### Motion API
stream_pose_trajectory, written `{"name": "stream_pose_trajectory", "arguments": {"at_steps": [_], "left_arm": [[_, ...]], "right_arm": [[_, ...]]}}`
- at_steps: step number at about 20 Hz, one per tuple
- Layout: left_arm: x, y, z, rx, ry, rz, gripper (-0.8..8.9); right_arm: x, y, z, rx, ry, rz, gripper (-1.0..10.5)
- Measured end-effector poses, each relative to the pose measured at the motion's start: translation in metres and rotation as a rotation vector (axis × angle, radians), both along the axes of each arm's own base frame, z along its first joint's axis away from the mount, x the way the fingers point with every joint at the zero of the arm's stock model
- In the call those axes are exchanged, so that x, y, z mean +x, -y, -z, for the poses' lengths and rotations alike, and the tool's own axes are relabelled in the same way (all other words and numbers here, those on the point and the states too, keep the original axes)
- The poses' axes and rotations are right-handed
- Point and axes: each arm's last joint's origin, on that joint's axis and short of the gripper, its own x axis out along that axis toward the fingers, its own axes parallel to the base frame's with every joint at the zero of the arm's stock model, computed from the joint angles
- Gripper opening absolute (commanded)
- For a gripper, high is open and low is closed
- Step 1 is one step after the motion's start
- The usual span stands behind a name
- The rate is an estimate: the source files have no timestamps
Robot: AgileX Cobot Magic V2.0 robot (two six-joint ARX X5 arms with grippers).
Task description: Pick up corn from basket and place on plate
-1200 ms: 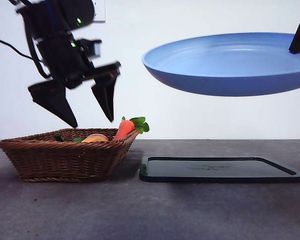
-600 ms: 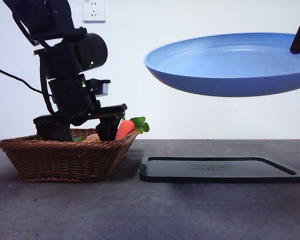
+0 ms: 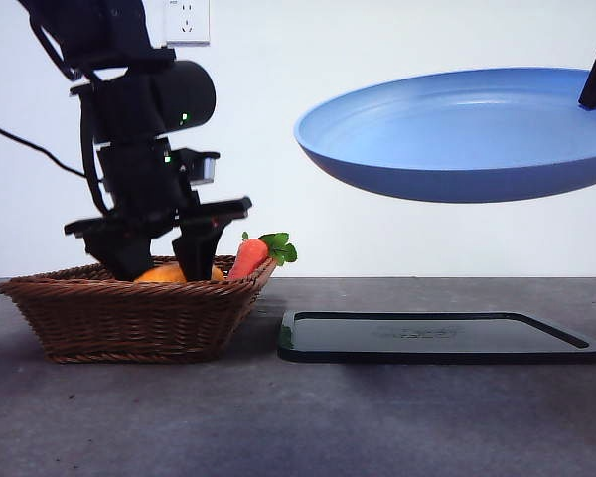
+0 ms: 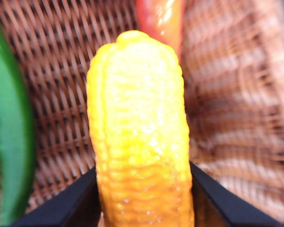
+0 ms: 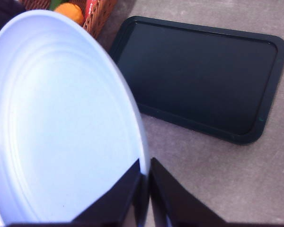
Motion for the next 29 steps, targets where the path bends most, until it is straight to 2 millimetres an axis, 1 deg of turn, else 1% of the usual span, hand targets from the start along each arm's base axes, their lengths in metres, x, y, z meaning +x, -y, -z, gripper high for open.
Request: {"name": "stream_pose_trajectory", "arguments": {"at_steps": [2, 4, 5, 7, 9, 11, 13, 15, 18, 20, 23, 25, 27, 29], "left_arm": [[0.0, 0.0, -0.021, -0.02, 0.041, 0.0, 1.89], [-0.005, -0.002, -0.052, -0.058, 0.111, 0.002, 1.89], [-0.01, -0.003, -0.072, -0.086, 0.159, 0.007, 1.89], [-0.024, -0.006, -0.102, -0.16, 0.221, 0.032, 1.89], [-0.04, -0.004, -0.123, -0.247, 0.244, 0.089, 1.89], [-0.053, 0.004, -0.134, -0.311, 0.244, 0.157, 1.89], [-0.062, 0.019, -0.133, -0.324, 0.229, 0.214, 1.89], [-0.069, 0.037, -0.125, -0.314, 0.202, 0.275, 1.89], [-0.074, 0.069, -0.102, -0.281, 0.152, 0.379, 1.9], [-0.074, 0.084, -0.085, -0.252, 0.125, 0.432, 1.91], [-0.072, 0.097, -0.066, -0.209, 0.091, 0.487, 1.99], [-0.071, 0.101, -0.057, -0.19, 0.077, 0.501, 2.59], [-0.069, 0.103, -0.051, -0.178, 0.065, 0.508, 3.2], [-0.069, 0.103, -0.051, -0.177, 0.068, 0.512, 3.3]], "right_arm": [[0.003, 0.0, 0.002, -0.008, -0.011, 0.006, 0.0], [0.012, -0.002, 0.008, -0.012, -0.04, 0.009, 0.0], [0.018, -0.003, 0.012, -0.015, -0.062, 0.011, 0.0], [0.033, -0.006, 0.022, -0.017, -0.096, 0.016, 0.0], [0.05, -0.01, 0.034, -0.008, -0.127, 0.03, 0.0], [0.066, -0.014, 0.046, 0.035, -0.17, 0.027, 0.0], [0.078, -0.018, 0.057, 0.104, -0.213, 0.014, 0.0], [0.087, -0.021, 0.063, 0.155, -0.239, 0.024, 0.0], [0.091, -0.022, 0.067, 0.187, -0.278, 0.054, 0.0], [0.091, -0.022, 0.067, 0.194, -0.283, 0.061, 0.0], [0.091, -0.022, 0.067, 0.198, -0.29, 0.069, 0.0], [0.09, -0.022, 0.067, 0.198, -0.293, 0.07, 0.0], [0.09, -0.022, 0.068, 0.197, -0.296, 0.07, 0.0], [0.09, -0.022, 0.068, 0.197, -0.297, 0.071, 0.0]]}}
